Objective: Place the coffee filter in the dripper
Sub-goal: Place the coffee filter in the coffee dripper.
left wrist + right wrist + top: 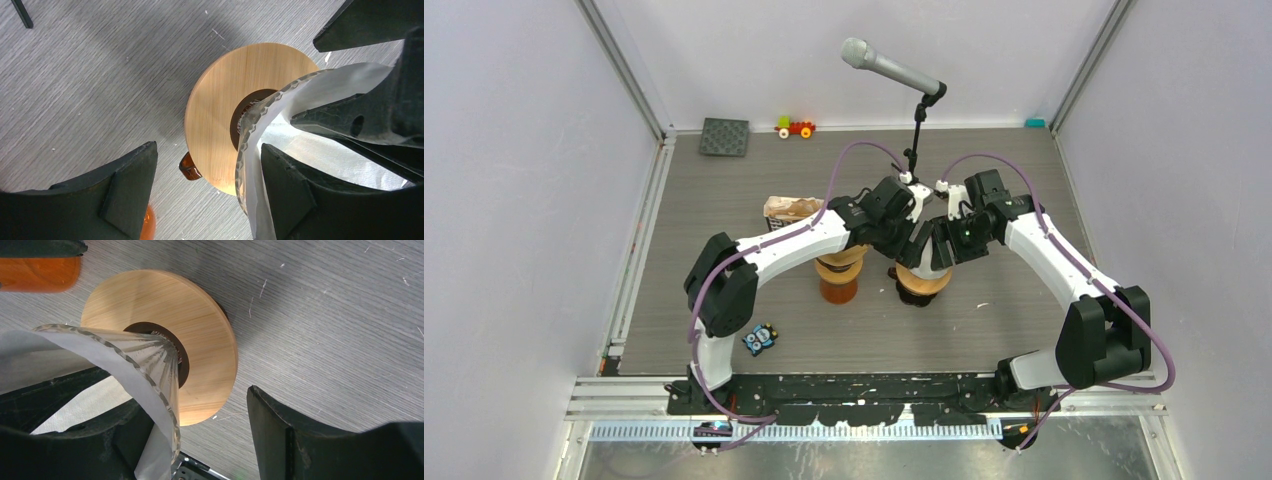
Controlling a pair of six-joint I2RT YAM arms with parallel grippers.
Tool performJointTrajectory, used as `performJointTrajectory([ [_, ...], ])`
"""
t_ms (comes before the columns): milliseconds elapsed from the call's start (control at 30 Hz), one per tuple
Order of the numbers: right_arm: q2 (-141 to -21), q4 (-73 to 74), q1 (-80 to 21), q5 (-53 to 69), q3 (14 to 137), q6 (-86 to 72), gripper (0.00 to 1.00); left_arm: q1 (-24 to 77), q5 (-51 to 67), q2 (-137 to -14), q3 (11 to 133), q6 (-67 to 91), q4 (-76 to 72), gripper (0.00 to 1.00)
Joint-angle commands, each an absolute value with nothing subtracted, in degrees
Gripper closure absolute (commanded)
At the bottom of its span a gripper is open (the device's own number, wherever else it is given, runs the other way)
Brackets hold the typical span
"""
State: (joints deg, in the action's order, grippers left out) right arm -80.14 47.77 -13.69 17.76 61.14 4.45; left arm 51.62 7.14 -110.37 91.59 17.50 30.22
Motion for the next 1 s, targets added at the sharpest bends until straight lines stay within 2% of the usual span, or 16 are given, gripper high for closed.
performJointTrajectory([
  [0, -80.0, 47.3, -13.5, 15.9, 60.7, 4.8, 0.34, 51.2, 7.9, -110.5, 91.4, 17.4, 29.5, 0.23],
  [967, -79.0, 51.4, -11.3, 22.4, 69.4, 3.2, 0.34, 49.5, 11.8, -108.8, 100.0, 15.1, 32.8, 0.21],
])
